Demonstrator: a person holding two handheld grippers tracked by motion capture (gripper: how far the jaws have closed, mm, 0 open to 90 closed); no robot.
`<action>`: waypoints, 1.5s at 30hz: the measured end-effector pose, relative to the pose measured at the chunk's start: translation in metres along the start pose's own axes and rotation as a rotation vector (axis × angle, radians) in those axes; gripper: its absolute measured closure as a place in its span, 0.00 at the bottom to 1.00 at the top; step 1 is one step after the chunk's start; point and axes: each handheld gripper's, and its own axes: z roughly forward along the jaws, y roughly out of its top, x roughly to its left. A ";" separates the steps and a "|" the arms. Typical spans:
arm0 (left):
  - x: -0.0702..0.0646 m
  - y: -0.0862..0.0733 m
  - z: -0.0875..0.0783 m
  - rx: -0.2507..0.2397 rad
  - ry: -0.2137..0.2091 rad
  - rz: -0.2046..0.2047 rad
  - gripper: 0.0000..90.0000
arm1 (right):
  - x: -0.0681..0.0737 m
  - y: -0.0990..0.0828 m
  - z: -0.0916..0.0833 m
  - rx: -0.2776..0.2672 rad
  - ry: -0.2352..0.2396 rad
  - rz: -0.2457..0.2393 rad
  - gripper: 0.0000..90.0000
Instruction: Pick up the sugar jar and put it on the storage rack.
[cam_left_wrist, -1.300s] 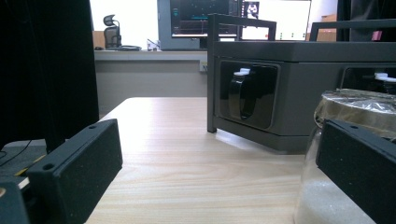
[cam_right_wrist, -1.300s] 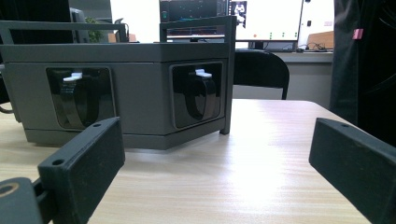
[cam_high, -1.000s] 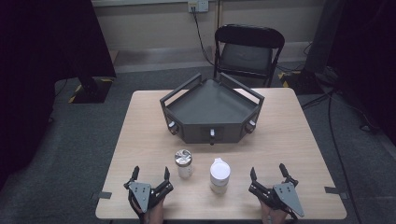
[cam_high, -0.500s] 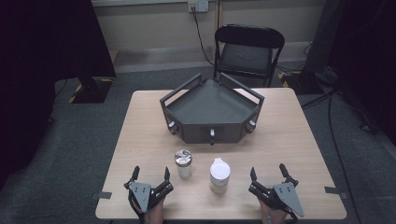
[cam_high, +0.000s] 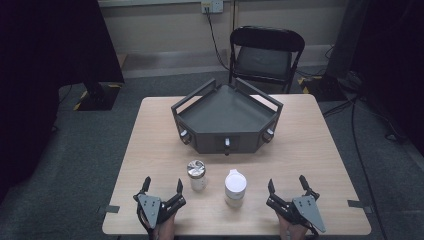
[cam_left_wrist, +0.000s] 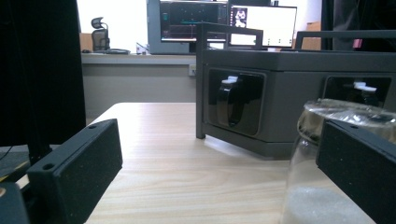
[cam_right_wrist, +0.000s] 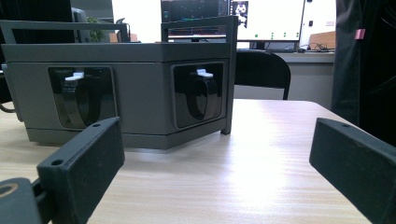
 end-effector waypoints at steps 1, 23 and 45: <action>0.000 0.001 -0.001 -0.005 -0.001 0.000 0.00 | 0.000 0.000 0.000 0.000 0.000 0.000 0.02; 0.001 0.020 0.003 0.000 -0.098 -0.042 0.00 | 0.000 0.000 0.000 0.000 0.001 0.000 0.02; -0.005 0.024 0.032 0.059 -0.240 -0.026 0.06 | 0.001 0.000 0.000 0.000 -0.007 0.000 0.02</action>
